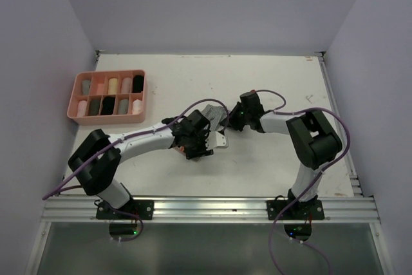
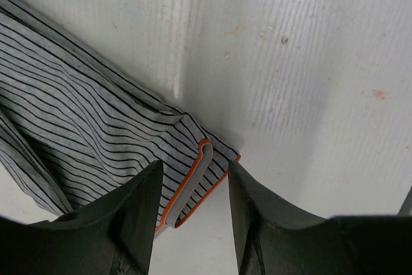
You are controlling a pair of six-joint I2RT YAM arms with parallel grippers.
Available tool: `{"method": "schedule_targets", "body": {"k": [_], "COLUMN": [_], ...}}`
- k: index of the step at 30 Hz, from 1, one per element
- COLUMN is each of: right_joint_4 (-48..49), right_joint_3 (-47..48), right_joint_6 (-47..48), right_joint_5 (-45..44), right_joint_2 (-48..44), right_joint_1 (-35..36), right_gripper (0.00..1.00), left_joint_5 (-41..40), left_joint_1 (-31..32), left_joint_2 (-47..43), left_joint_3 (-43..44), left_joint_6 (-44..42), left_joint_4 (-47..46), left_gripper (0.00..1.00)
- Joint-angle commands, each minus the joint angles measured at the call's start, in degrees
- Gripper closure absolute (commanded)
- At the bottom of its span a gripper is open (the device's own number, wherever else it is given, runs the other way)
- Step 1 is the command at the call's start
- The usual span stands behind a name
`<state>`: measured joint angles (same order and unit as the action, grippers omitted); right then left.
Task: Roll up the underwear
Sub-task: Fold the underwear
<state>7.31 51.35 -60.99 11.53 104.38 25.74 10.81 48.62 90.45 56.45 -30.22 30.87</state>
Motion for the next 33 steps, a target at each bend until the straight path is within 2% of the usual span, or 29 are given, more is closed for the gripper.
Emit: {"method": "schedule_targets", "body": {"k": [1,11,23,33], "right_joint_4": [1.65,1.56,5.87,3.68], "right_joint_3": [3.14,2.96,3.84,6.74], "right_joint_6": [0.88,1.31,-0.71,-0.09], "right_joint_5": [-0.99,-0.64,1.3,1.48], "right_joint_2": [1.18,-1.55,0.12,5.56], "right_joint_1": [-0.6,-1.3,-2.09,-2.18], "right_gripper": [0.86,0.82,0.95,0.96], "left_joint_5": [-0.7,-1.4,0.96,1.93], "left_joint_1": [0.51,0.51,-1.07,-2.39], "left_joint_2": [0.95,2.53,3.06,5.34], "left_joint_3": [0.77,2.09,3.58,5.6], "left_joint_6": [-3.53,-4.41,-3.45,-5.81], "left_joint_4": [-2.04,-2.31,-2.22,-1.52], "left_gripper": [0.51,0.5,0.5,0.51]}}
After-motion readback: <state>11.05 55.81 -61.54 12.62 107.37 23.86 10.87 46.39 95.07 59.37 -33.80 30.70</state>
